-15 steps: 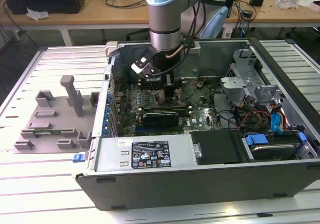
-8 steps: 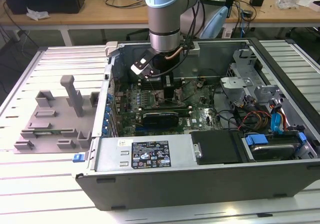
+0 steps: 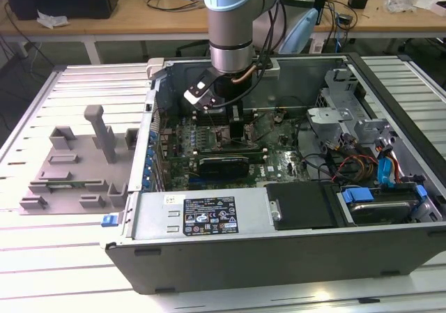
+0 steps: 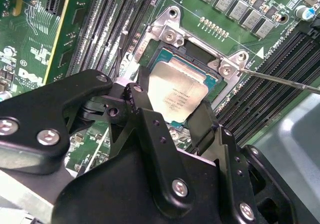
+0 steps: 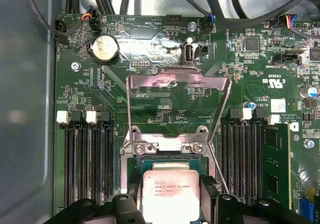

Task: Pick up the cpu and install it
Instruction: 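Place the cpu into insertion slot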

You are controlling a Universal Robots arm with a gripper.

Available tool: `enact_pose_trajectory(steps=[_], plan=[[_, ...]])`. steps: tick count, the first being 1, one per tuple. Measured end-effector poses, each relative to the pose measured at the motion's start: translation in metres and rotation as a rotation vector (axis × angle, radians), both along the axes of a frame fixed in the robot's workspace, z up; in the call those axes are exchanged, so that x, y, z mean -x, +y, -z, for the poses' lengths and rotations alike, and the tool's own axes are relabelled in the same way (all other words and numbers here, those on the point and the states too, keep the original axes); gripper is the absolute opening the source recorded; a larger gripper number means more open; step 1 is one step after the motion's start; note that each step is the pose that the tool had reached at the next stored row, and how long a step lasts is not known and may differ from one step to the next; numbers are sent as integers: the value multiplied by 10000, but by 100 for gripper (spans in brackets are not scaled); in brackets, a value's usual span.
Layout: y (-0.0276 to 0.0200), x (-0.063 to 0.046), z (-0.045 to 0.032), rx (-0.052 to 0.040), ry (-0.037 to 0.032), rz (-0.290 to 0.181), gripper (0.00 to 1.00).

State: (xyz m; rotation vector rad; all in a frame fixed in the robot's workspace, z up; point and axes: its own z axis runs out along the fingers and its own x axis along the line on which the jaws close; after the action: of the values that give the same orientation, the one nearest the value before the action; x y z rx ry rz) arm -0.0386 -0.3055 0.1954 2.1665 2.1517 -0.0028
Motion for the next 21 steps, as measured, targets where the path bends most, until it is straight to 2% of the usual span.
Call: enact_pose_trajectory(steps=[6, 7, 14, 21], plan=[[0, -1, 2, -1, -7, -1, 55], [3, -2, 6, -17, -10, -1, 62], [0, -6, 2, -3, -1, -187, 62], [1, -16, -58, -5, -2, -239, 60]])
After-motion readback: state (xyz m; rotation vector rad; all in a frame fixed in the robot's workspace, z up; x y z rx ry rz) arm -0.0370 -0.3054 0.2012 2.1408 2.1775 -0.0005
